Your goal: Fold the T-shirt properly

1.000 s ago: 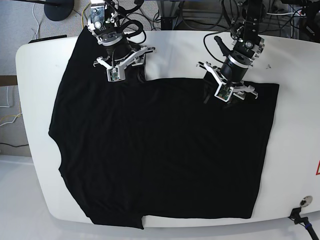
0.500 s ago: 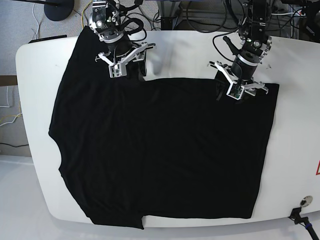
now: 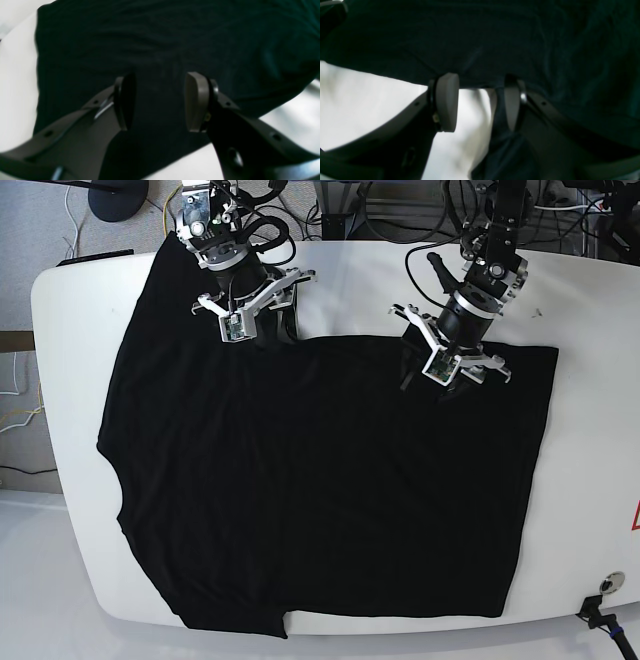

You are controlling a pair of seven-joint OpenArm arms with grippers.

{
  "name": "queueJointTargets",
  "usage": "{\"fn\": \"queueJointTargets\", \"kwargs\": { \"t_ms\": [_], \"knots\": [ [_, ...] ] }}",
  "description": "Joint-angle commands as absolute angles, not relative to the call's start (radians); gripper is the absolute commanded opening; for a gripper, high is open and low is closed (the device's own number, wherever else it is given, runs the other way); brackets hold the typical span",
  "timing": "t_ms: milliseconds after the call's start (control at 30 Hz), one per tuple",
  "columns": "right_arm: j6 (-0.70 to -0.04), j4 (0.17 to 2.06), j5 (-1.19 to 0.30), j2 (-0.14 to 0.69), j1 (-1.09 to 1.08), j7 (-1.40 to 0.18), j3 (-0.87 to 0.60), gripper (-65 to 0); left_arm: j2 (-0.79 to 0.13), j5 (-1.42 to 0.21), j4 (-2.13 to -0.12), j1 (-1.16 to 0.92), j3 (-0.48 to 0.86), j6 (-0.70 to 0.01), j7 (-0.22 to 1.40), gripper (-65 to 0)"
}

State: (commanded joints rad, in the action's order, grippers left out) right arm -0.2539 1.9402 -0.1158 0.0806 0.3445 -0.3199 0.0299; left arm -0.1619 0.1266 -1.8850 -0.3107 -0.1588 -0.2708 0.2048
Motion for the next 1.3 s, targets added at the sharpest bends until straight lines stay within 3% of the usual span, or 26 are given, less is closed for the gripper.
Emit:
{"fn": "queueJointTargets", "kwargs": {
  "t_ms": [300, 500, 933, 1300],
  "knots": [
    [-0.254, 1.94, -0.114, 0.082, 0.291, -0.32, 0.139, -36.2, -0.147, 0.128, -1.883, -0.309, -0.303, -0.271, 0.208, -35.8],
    [-0.251, 1.939, -0.105, 0.081, 0.275, -0.32, 0.16, -36.2, -0.147, 0.13, -1.883, -0.309, -0.323, -0.266, 0.209, -35.5],
    [-0.248, 1.936, -0.105, 0.079, 0.277, -0.32, -0.019, -36.2, -0.139, 0.127, -1.883, -0.311, -0.048, -0.266, 0.205, -36.0],
    [-0.248, 1.936, -0.105, 0.079, 0.28, -0.32, -0.016, -36.3, -0.139, 0.127, -1.885, -0.312, -0.015, -0.269, 0.205, -36.0]
  ]
}}
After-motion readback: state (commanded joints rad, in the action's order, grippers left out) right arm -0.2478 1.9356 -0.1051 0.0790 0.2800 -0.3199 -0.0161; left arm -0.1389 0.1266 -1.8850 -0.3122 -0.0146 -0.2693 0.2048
